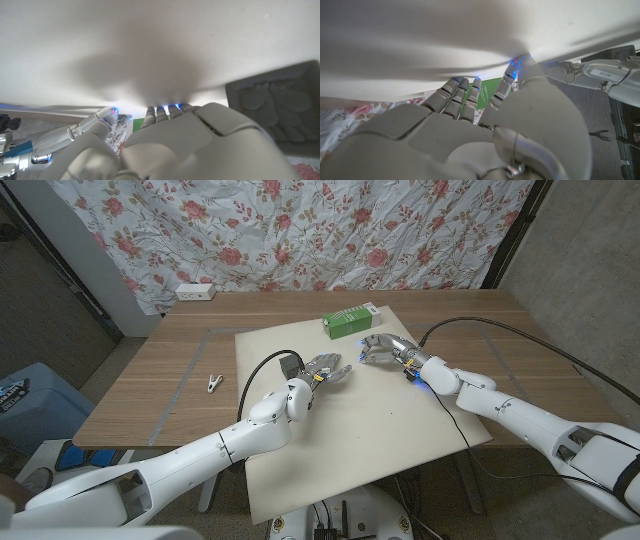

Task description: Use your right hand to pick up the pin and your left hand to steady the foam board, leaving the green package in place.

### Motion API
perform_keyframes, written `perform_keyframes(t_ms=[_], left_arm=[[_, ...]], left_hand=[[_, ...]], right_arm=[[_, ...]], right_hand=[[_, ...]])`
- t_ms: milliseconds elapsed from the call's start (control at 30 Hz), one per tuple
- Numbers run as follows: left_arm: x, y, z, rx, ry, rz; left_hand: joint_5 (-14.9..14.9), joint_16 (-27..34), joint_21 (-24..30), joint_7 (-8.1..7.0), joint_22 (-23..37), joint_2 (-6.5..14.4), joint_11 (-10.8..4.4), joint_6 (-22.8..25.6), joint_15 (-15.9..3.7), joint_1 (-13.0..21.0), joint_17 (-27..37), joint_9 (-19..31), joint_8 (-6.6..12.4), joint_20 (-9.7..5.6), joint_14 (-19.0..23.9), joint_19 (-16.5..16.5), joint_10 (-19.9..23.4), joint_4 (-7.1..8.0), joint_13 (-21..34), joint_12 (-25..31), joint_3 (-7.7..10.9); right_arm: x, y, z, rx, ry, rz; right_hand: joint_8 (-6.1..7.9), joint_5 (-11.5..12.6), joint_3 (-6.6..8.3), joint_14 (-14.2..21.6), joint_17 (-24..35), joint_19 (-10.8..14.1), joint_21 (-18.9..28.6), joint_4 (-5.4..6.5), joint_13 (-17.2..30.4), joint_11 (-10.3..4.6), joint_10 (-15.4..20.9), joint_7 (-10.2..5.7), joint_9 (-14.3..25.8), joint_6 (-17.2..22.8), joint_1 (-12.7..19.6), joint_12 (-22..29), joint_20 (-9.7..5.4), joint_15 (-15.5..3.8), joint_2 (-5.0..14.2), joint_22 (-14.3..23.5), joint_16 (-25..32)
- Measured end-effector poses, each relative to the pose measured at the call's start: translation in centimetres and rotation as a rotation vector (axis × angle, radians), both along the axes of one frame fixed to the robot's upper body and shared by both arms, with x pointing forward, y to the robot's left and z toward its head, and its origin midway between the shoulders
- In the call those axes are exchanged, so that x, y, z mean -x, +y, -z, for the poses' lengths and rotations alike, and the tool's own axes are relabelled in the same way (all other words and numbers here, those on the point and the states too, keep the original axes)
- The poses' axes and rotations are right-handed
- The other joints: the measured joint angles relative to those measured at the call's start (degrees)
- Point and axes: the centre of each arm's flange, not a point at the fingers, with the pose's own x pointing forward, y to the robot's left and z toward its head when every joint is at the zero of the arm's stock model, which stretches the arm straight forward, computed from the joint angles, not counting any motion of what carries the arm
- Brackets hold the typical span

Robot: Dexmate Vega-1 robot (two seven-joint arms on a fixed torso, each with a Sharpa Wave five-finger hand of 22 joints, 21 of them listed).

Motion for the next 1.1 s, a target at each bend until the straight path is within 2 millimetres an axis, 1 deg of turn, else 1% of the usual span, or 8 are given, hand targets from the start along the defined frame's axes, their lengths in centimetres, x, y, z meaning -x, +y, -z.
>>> perform_keyframes(t_ms=[100, 467, 533, 600, 667, 1100], left_arm=[[0.0, 0.0, 0.0, 0.0, 0.001, -0.001], [-0.1, 0.0, 0.0, -0.002, 0.012, -0.001], [-0.1, 0.0, 0.0, -0.003, 0.013, -0.001], [-0.2, 0.0, 0.0, -0.003, 0.015, -0.002], [-0.2, 0.0, 0.0, -0.003, 0.017, -0.002], [-0.3, 0.2, 0.1, 0.0, 0.027, -0.01]], left_hand=[[0.0, 0.0, -0.02, 0.31, -0.01, 0.0, 0.0, 0.31, 0.0, 0.0, -0.01, 0.0, 0.0, 0.0, 0.0, 0.0, 0.0, 0.0, 0.0, 0.0, 0.0], [0.0, -0.02, -0.14, 0.11, -0.04, 0.0, -0.12, 0.52, -0.24, 0.0, -0.03, 0.0, 0.0, -0.01, 0.23, -0.02, 0.12, 0.0, -0.02, 0.0, 0.0], [0.0, -0.02, -0.14, 0.42, -0.04, 0.0, -0.12, 0.82, -0.23, 0.0, -0.02, 0.0, 0.0, -0.03, 0.23, -0.04, 0.12, 0.0, -0.02, 0.0, 0.0], [0.0, -0.05, -0.19, 0.42, -0.04, 0.0, -0.12, 0.83, -0.23, 0.0, -0.01, 0.0, 0.0, -0.1, 0.22, -0.11, 0.11, 0.0, -0.03, 0.0, 0.0], [0.0, -0.06, -0.2, 0.21, -0.03, 0.0, -0.11, 1.04, -0.23, 0.0, 0.0, 0.0, -0.01, -0.1, 0.22, -0.11, 0.12, 0.0, -0.03, 0.0, 0.0], [0.0, -0.23, -0.43, 0.22, 0.01, 0.0, -0.11, 1.02, -0.32, 0.0, 0.02, -0.05, 0.21, -0.13, 0.11, -0.15, 0.11, 0.0, 0.0, -0.17, 0.0]], right_arm=[[0.0, -0.1, 0.0, 0.0, 0.002, 0.002], [-0.4, -0.8, 0.1, -0.005, 0.014, 0.015], [-0.4, -0.8, 0.1, -0.007, 0.017, 0.017], [-0.5, -0.9, 0.1, -0.01, 0.019, 0.018], [-0.6, -0.9, 0.1, -0.013, 0.021, 0.02], [-0.8, -1.2, 0.1, -0.02, 0.029, 0.026]], right_hand=[[0.0, 0.0, 0.0, 0.0, 0.0, 0.0, 0.0, 0.0, -0.04, 0.0, 0.0, 0.0, 0.0, 0.0, 0.0, 0.0, 0.0, 0.0, 0.0, 0.0, 0.0], [-0.21, -0.04, 0.0, 0.0, -0.29, 0.0, -0.05, 0.0, -0.04, 0.0, 0.0, -0.2, 0.02, 0.19, -0.01, -0.22, -0.01, 0.0, -0.01, -0.01, -0.45], [-0.21, -0.04, 0.0, 0.0, -0.29, 0.0, -0.06, 0.0, -0.03, 0.0, 0.0, -0.2, 0.02, 0.19, -0.01, -0.22, -0.01, 0.0, -0.02, -0.01, -0.45], [-0.12, -0.05, 0.0, 0.0, -0.28, 0.0, -0.06, 0.0, -0.03, -0.21, -0.21, -0.2, 0.03, 0.19, -0.01, -0.22, -0.01, 0.0, -0.02, -0.01, -0.45], [0.03, -0.05, -0.25, 0.0, -0.28, 0.0, -0.06, 0.24, -0.03, -0.31, -0.31, -0.2, 0.03, 0.19, -0.01, -0.22, -0.01, 0.0, -0.02, -0.01, -0.45], [0.02, -0.23, -0.25, 0.0, -0.3, 0.01, -0.06, 0.24, -0.29, -0.31, -0.31, -0.19, 0.04, 0.19, -0.02, -0.22, -0.03, -0.01, -0.02, -0.02, -0.46]])
